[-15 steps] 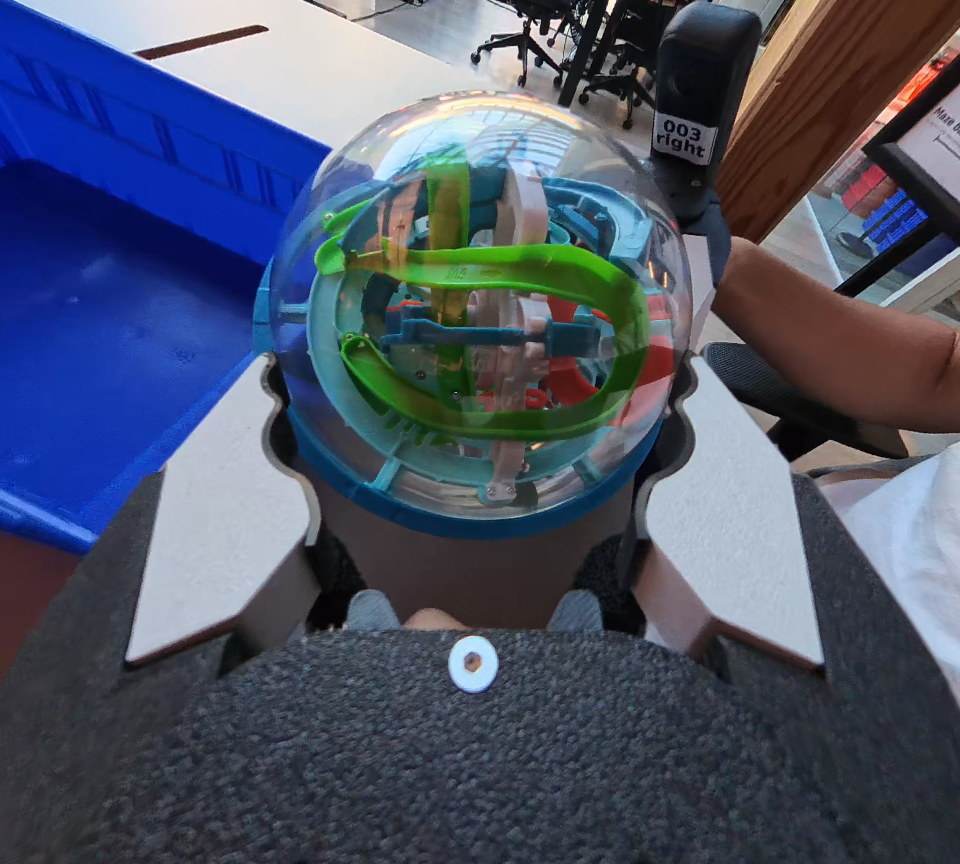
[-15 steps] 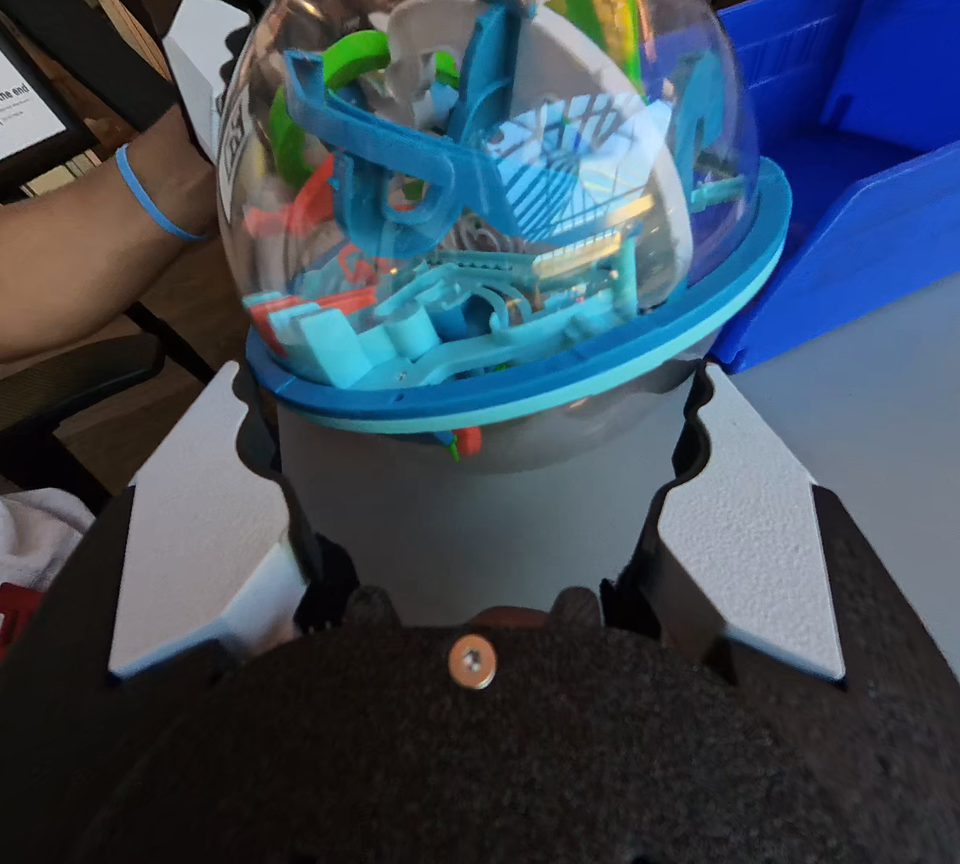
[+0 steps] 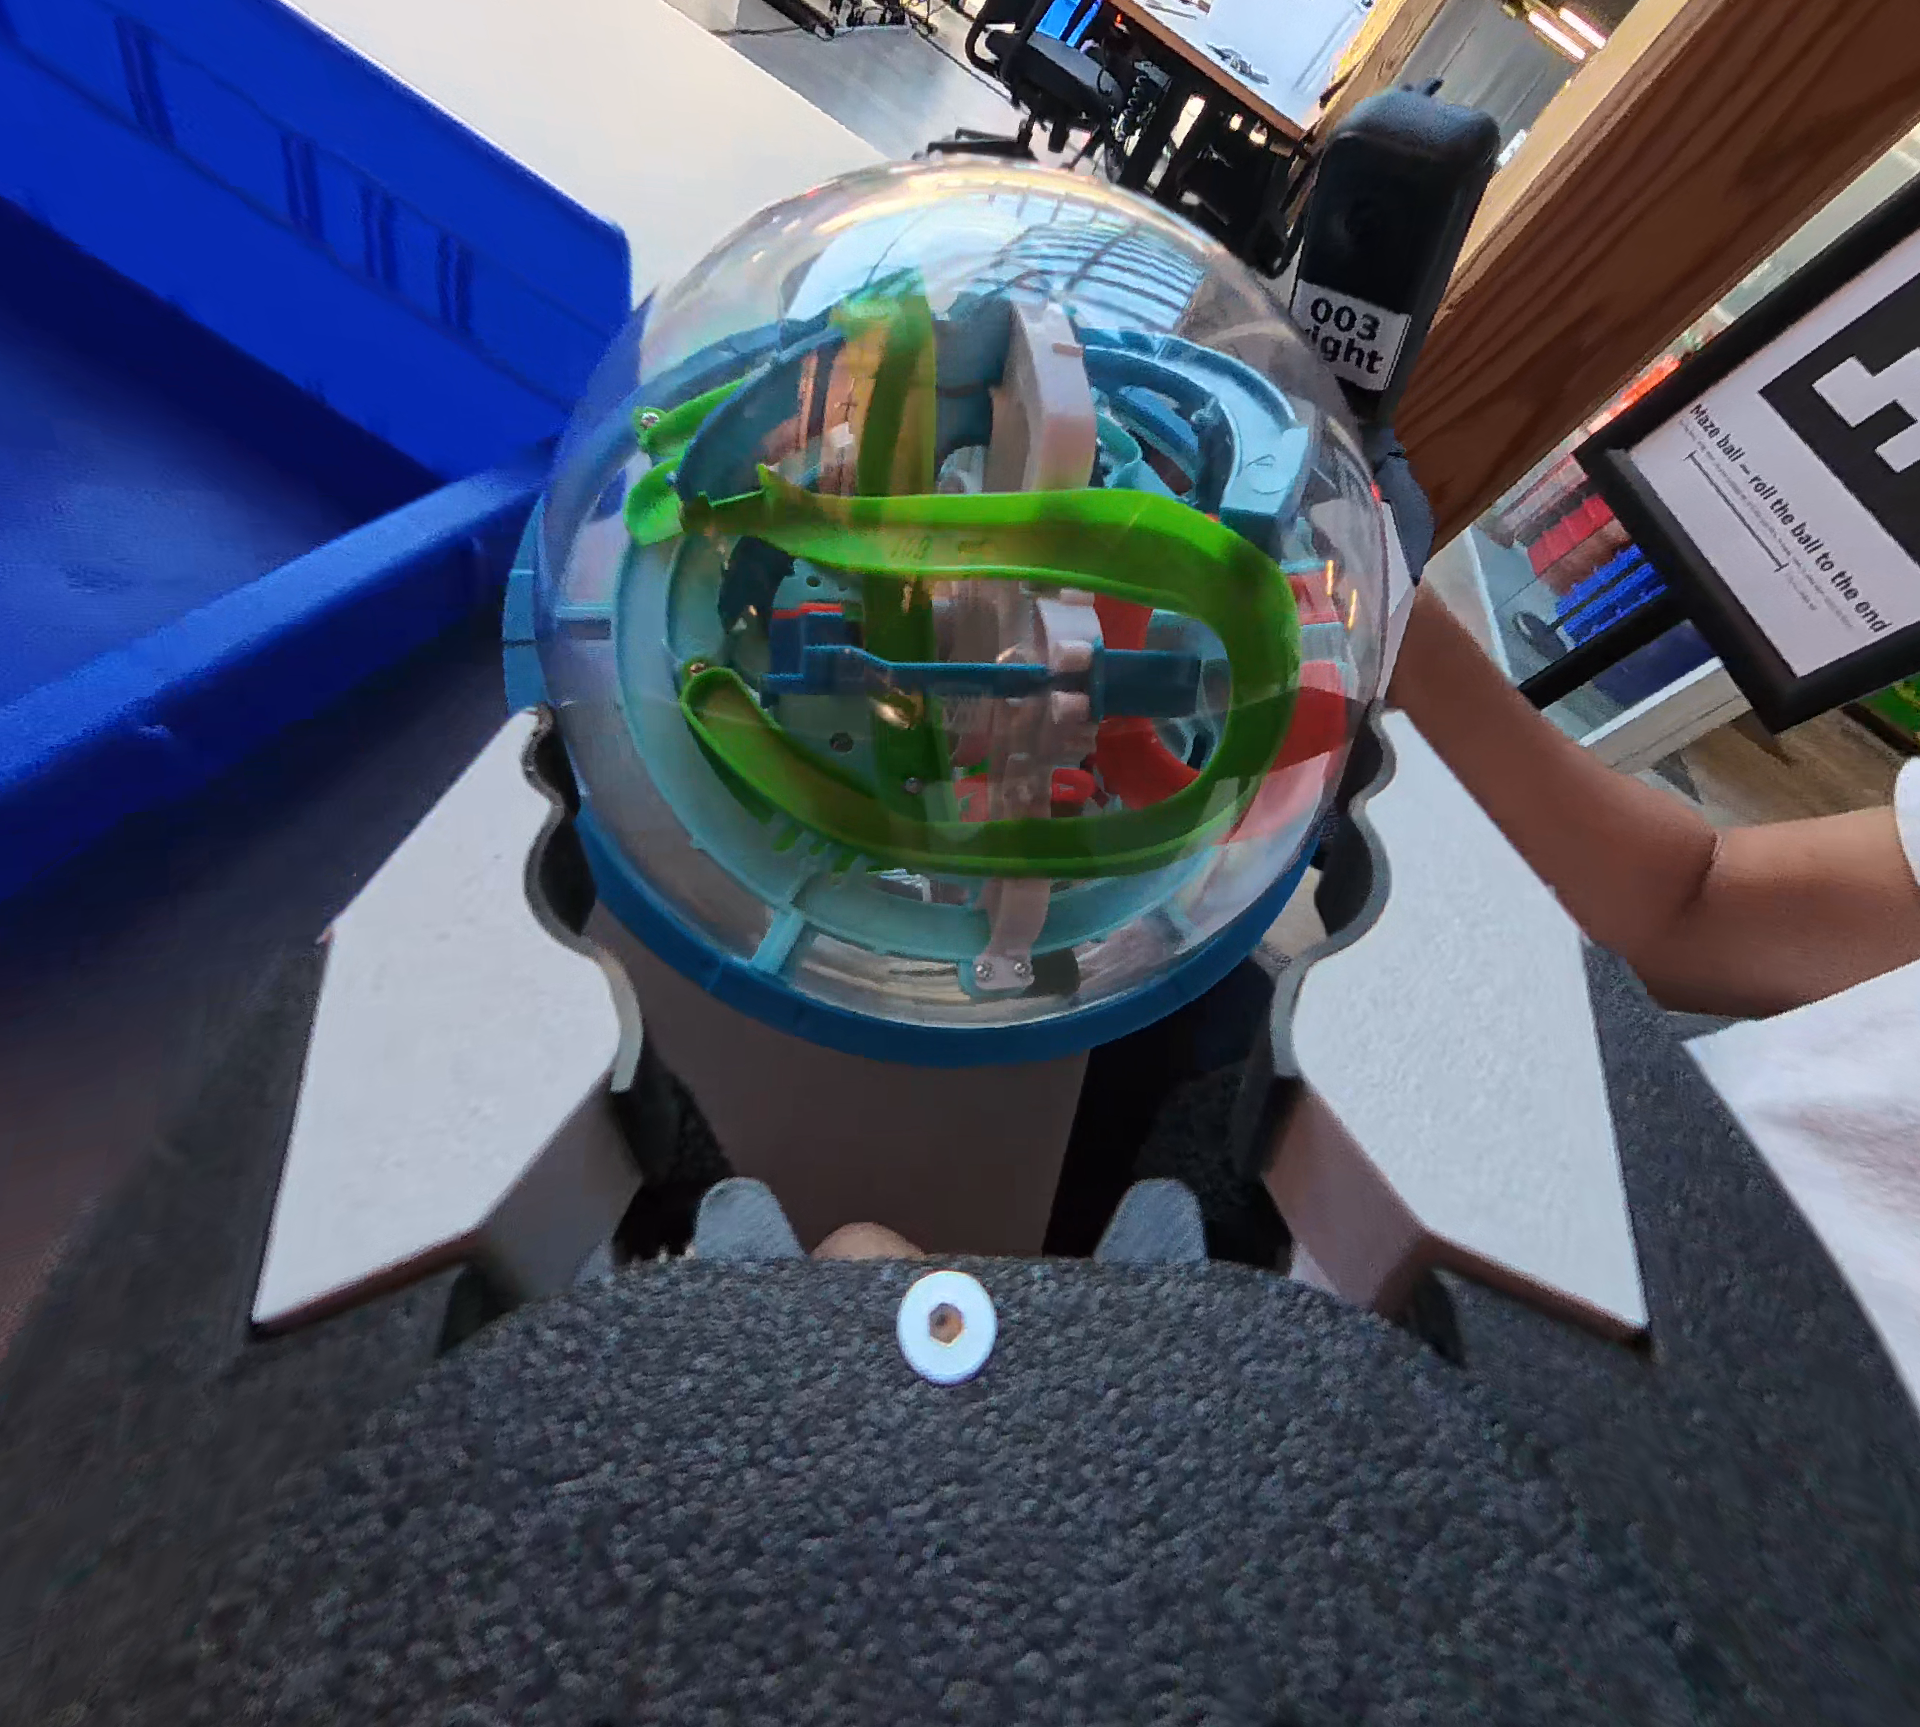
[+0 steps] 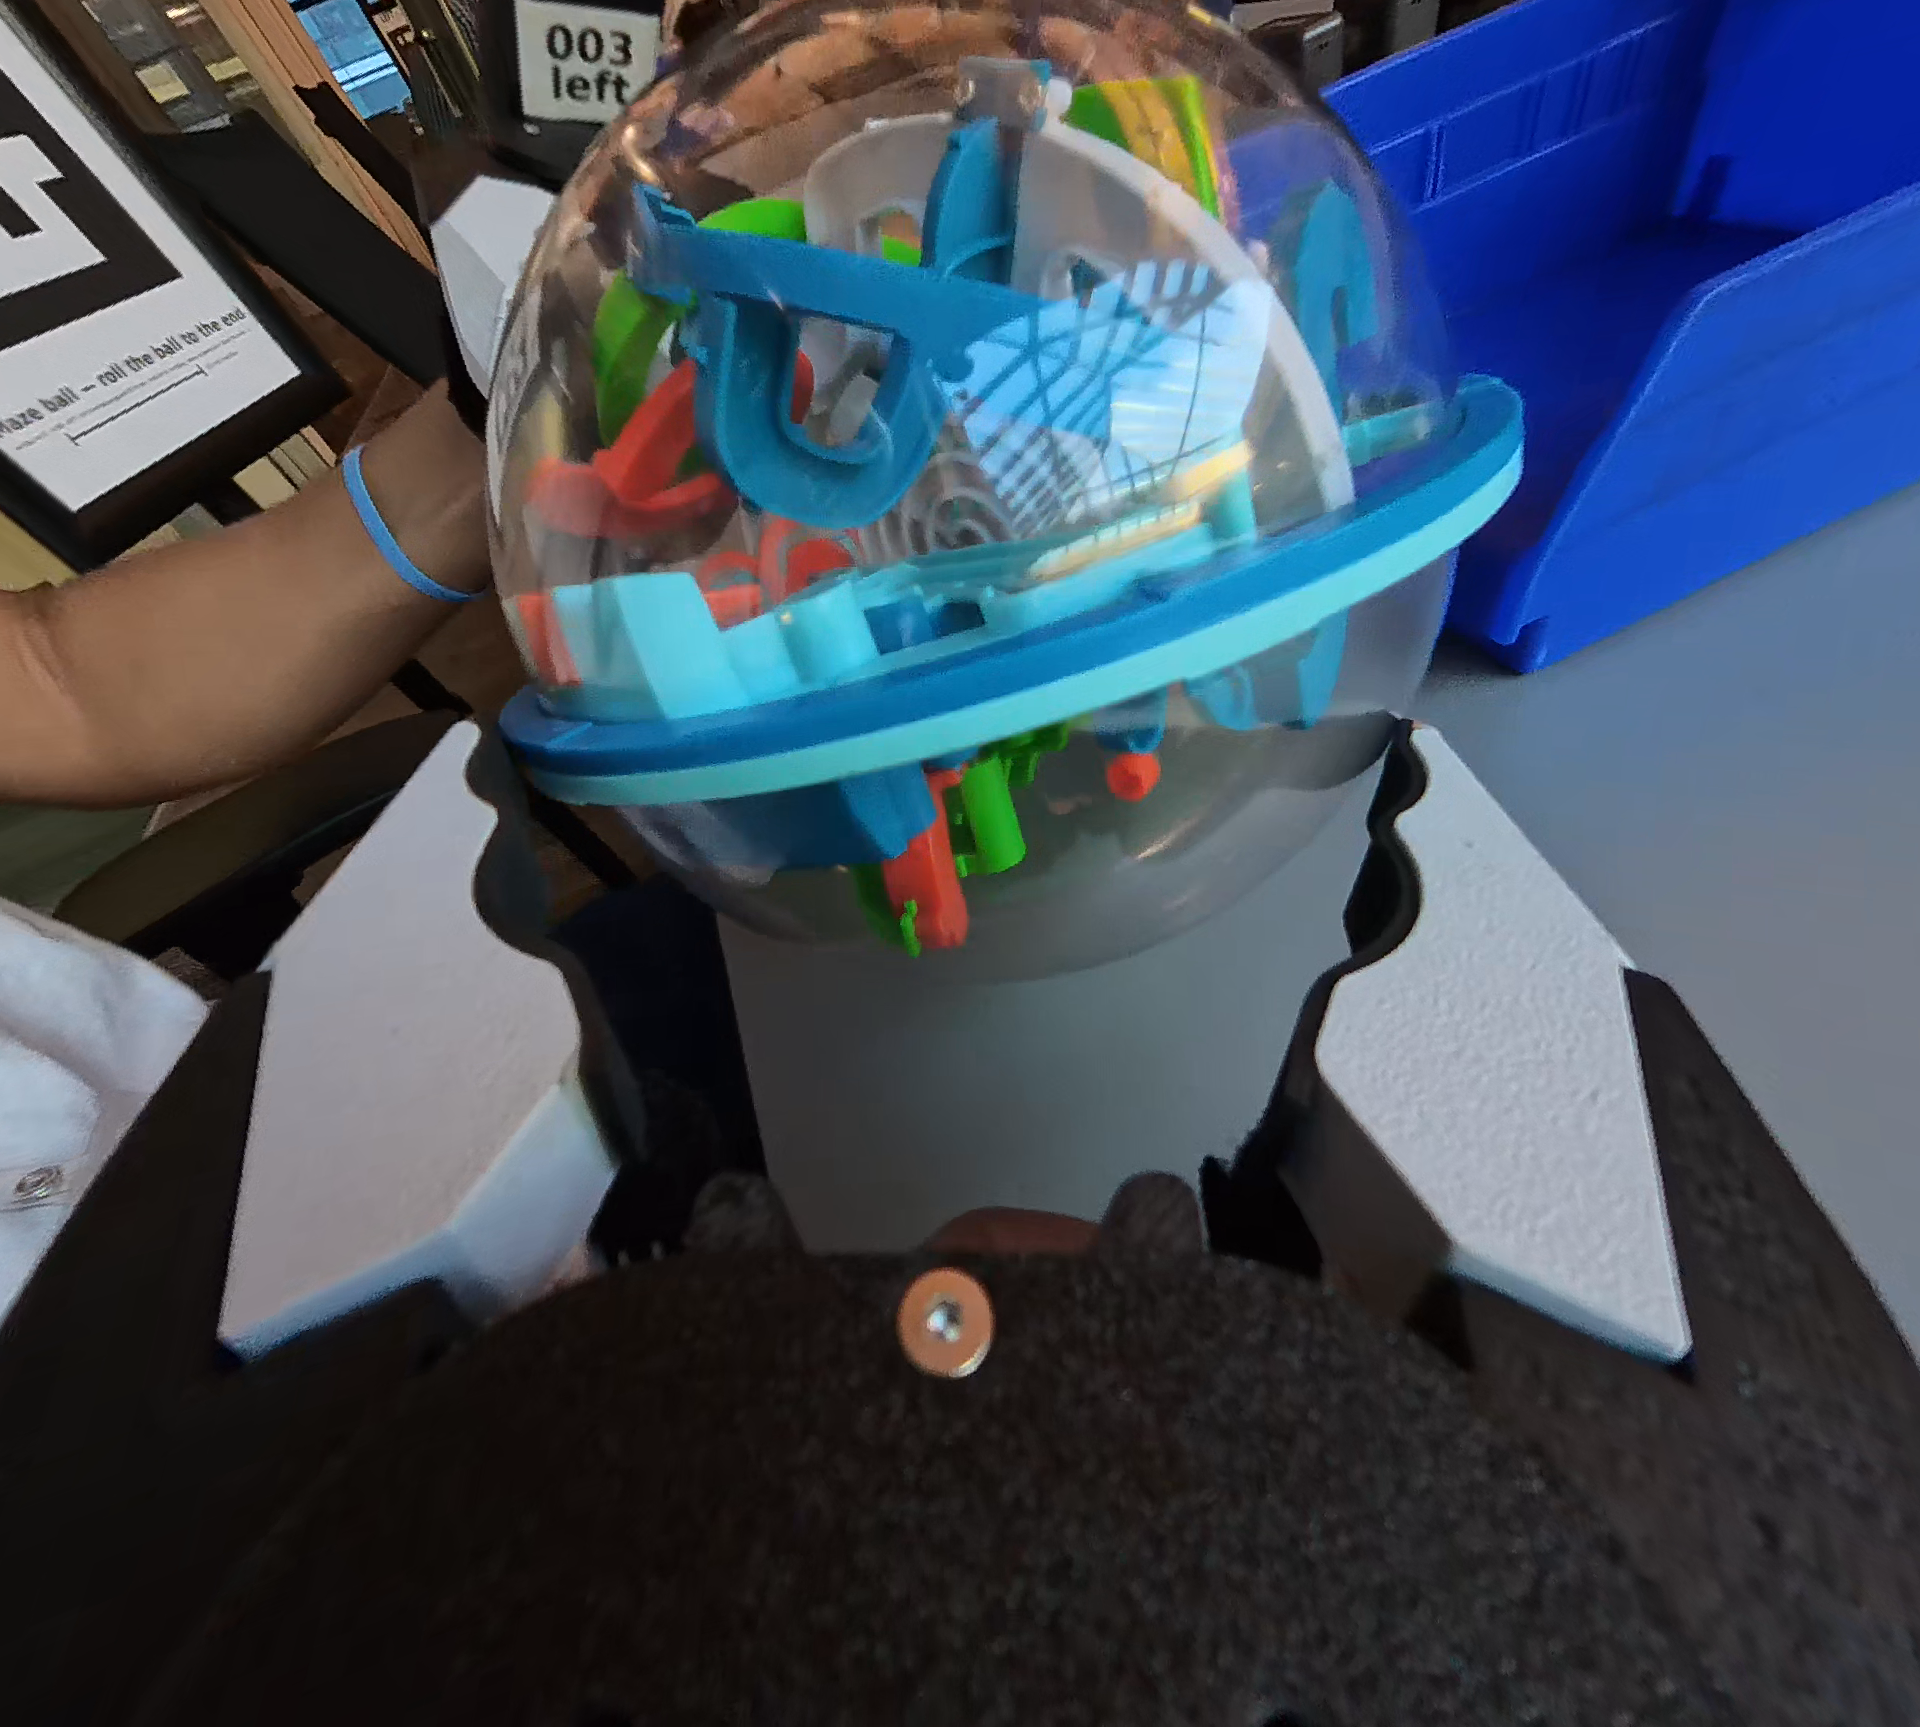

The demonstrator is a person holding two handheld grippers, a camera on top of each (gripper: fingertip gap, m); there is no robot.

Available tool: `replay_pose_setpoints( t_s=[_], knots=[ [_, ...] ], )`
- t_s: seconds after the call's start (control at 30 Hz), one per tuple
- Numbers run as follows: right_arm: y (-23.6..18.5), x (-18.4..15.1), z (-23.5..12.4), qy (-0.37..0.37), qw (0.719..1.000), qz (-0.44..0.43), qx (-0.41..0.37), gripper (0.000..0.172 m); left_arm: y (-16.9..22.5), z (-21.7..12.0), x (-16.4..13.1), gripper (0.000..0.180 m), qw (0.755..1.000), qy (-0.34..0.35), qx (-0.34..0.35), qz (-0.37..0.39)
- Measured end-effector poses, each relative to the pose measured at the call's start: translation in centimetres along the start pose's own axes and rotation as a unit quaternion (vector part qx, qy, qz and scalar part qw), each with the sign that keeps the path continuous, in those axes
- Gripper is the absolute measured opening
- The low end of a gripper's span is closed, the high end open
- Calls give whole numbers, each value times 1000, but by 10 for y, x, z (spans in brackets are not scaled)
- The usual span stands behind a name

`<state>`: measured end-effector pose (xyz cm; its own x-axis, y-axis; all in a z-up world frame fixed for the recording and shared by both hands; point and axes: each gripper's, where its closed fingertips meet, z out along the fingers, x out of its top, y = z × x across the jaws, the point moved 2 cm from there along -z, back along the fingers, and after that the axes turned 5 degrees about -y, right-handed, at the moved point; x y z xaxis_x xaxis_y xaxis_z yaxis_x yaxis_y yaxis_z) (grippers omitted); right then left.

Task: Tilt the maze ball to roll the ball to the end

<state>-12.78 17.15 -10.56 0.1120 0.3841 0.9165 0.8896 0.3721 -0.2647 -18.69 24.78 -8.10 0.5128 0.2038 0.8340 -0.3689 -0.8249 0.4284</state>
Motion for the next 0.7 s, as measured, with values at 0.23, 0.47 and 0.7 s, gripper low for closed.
replay_pose_setpoints(
  t_s=[0.23,0.47,0.7],
  knots=[
    [-3,-1,-16,21,998,39,44,154,10,4,-27,134,988,-56,57,130],
    [2,9,-12,18,996,44,75,152,3,-31,17,133,968,-112,35,221],
    [9,25,0,12,993,57,102,152,0,4,24,143,950,-201,-30,237]
  ],
)
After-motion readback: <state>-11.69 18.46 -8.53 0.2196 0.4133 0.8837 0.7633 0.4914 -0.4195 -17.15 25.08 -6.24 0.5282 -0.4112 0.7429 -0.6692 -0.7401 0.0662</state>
